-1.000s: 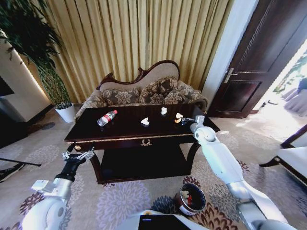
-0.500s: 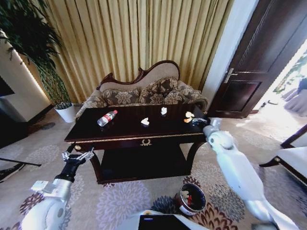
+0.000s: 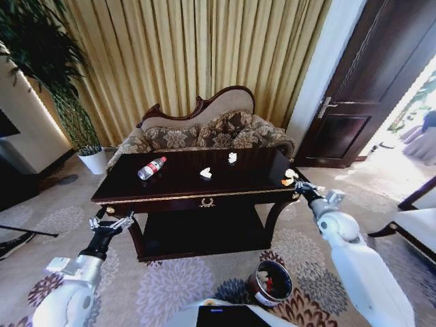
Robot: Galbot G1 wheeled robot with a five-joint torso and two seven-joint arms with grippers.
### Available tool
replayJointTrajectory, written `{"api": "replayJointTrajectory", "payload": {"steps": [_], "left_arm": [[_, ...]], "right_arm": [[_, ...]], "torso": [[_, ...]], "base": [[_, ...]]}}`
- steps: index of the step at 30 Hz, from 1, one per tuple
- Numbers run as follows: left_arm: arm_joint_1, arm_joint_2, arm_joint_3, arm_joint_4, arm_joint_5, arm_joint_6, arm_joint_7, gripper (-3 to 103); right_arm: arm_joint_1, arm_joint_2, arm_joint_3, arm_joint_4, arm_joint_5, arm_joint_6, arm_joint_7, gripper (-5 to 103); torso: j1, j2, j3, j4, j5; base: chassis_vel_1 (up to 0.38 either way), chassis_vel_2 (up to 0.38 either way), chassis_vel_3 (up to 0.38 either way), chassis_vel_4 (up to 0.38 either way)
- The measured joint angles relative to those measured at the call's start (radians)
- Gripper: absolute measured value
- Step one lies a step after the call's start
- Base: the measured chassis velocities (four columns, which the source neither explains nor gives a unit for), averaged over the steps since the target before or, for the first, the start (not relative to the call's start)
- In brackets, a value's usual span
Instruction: Move to the front of the table and place the trash on the table into the trash bin.
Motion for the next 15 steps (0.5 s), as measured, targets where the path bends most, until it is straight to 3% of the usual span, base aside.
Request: {"api": "replayJointTrajectory", "payload": {"steps": [6,15], "left_arm": [[0.001,0.003,-0.005,0.004,-0.003,-0.003,0.003,100],[0.001,0.01,-0.006,0.004,-0.004,-0.004,0.003,100]], "right_arm": [[-0.024,0.047,-0.002,0.051,0.014,0.061,0.008,4],[-0.042,0.061,-0.003,0.078,0.006,0.06,0.004,4]], "torso": [[0.0,0.0,0.0,0.0,-0.0002],[0.0,0.0,0.0,-0.0002,-0.0002]], "base": [[0.0,0.0,0.0,0.0],[0.0,0.0,0.0,0.0]]}}
